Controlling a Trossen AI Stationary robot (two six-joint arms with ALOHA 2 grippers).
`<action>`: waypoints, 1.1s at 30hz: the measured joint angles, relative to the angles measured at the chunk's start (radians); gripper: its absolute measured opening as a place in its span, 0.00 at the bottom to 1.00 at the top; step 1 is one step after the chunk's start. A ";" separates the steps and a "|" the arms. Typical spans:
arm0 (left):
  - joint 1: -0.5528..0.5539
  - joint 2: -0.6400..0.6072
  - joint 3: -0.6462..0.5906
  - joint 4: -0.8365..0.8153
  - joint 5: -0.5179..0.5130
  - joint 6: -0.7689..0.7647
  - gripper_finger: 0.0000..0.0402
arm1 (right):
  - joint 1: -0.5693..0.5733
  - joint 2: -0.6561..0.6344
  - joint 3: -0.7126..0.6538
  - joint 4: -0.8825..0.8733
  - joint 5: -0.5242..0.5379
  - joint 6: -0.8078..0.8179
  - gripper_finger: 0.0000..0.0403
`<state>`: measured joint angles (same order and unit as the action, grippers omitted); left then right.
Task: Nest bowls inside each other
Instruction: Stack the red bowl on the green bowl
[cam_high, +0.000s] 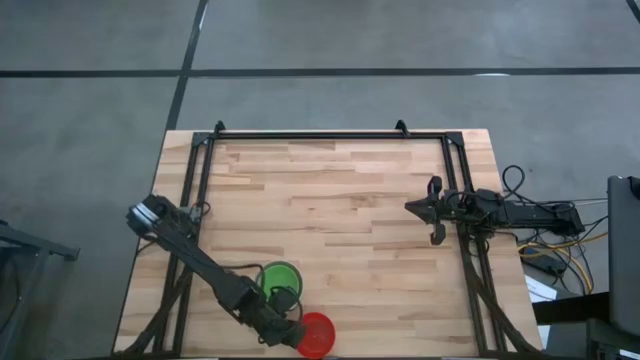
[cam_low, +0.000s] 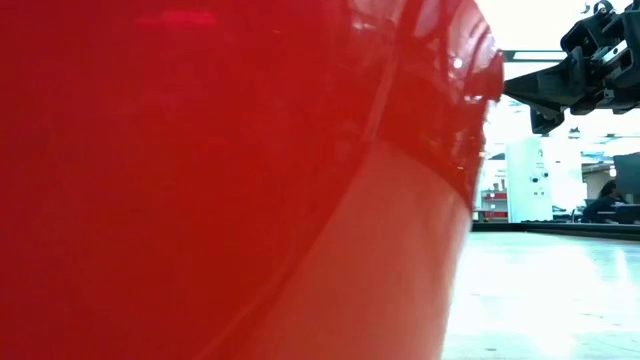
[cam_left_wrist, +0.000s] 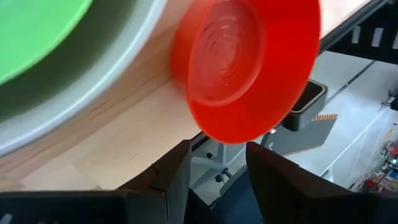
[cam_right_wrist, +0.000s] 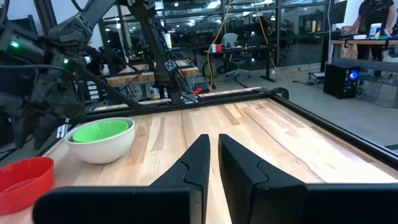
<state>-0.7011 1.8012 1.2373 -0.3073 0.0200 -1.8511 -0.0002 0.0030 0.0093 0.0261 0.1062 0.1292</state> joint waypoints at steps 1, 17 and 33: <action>0.000 0.003 0.000 0.000 0.005 -0.005 0.39 | 0.000 0.000 0.000 0.000 0.000 0.000 0.08; 0.000 0.037 0.001 0.012 0.011 -0.018 0.39 | 0.000 0.000 0.000 0.000 0.000 -0.001 0.08; 0.004 0.070 0.001 0.035 0.001 -0.035 0.39 | 0.000 0.000 0.000 0.000 0.000 -0.001 0.08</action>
<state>-0.6973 1.8713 1.2385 -0.2718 0.0207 -1.8864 -0.0004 0.0032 0.0093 0.0261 0.1062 0.1280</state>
